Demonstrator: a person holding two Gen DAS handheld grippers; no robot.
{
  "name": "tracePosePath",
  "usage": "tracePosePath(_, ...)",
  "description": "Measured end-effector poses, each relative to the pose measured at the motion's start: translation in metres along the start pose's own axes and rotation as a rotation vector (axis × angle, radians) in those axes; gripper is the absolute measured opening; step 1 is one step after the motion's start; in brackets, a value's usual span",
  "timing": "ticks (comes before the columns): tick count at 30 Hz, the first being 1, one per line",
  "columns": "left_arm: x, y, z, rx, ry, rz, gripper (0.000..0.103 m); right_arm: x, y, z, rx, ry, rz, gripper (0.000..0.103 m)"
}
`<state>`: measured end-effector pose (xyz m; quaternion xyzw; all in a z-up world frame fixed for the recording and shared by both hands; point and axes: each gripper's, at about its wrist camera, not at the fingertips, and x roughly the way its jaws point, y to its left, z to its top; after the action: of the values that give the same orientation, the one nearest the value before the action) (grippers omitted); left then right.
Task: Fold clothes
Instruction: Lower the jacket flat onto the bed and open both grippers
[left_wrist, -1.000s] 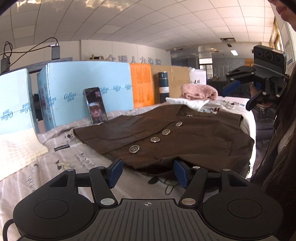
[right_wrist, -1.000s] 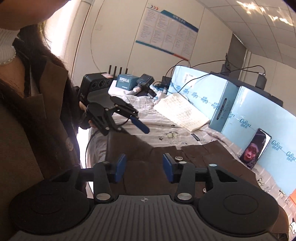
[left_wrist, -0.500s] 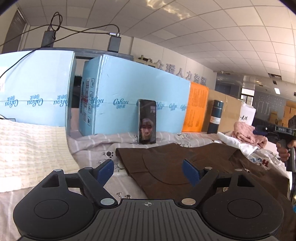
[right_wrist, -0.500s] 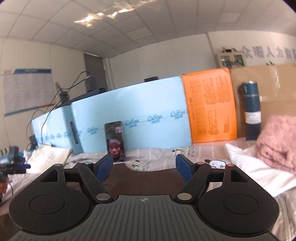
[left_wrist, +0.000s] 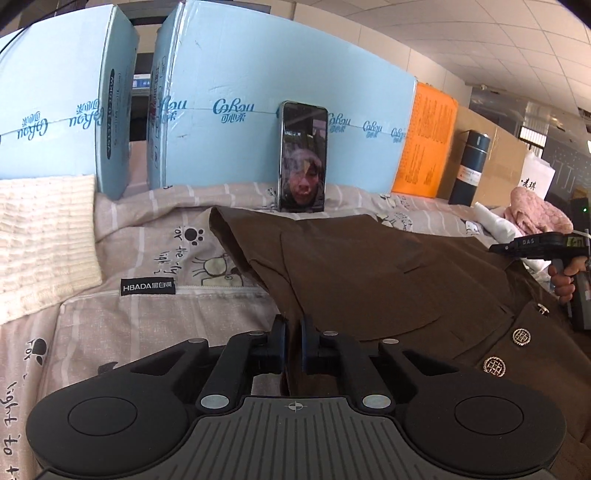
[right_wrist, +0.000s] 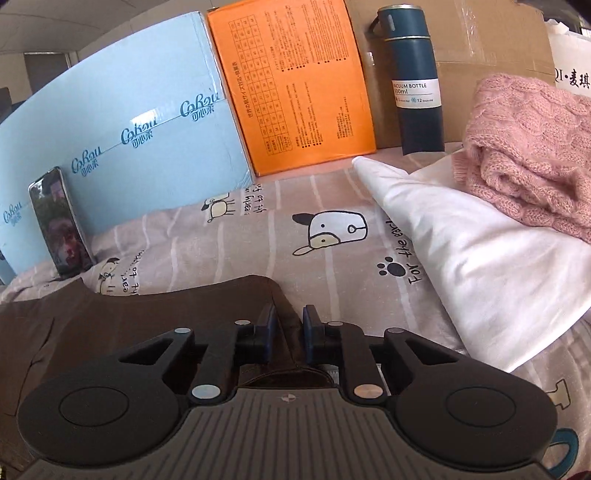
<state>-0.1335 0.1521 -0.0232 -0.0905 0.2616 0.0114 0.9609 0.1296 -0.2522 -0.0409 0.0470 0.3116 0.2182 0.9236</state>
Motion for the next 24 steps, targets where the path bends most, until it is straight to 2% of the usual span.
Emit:
tracePosePath(3,-0.001,0.000,0.000,-0.011,0.013,-0.002,0.006,0.002,0.006,0.006,-0.067,-0.023,-0.044,0.001)
tracePosePath(6,0.010,0.006,-0.005,-0.011,0.062,0.043,0.011,0.006,0.006,0.011,-0.092,-0.026,-0.063,0.001)
tracePosePath(8,0.008,0.006,-0.004,-0.003,0.058,0.057,0.017,0.003,0.005,0.011,-0.089,-0.038,-0.062,0.002)
tracePosePath(10,0.004,0.003,-0.004,0.028,0.047,0.082,0.024,-0.007,0.003,0.013,-0.073,-0.071,-0.060,0.010)
tracePosePath(12,-0.004,0.001,-0.005,0.038,0.032,0.099,0.033,-0.023,0.005,0.013,-0.074,-0.106,-0.043,0.033)
tracePosePath(13,-0.009,0.000,-0.006,0.031,0.021,0.092,0.036,-0.031,0.006,0.014,-0.075,-0.123,-0.033,0.036)
tracePosePath(16,-0.029,-0.001,-0.012,-0.003,-0.009,0.053,0.036,-0.068,0.015,0.008,-0.114,-0.159,0.062,0.047)
tracePosePath(18,-0.041,-0.002,-0.017,-0.022,-0.024,0.028,0.037,-0.091,0.023,-0.001,-0.127,-0.177,0.128,0.061)
tracePosePath(20,-0.050,-0.005,-0.024,-0.045,-0.018,-0.022,0.041,-0.113,0.029,-0.014,-0.119,-0.184,0.181,0.067)
tracePosePath(24,-0.057,-0.012,-0.036,-0.079,0.022,-0.071,0.041,-0.136,0.053,-0.045,-0.143,-0.124,0.310,0.071)
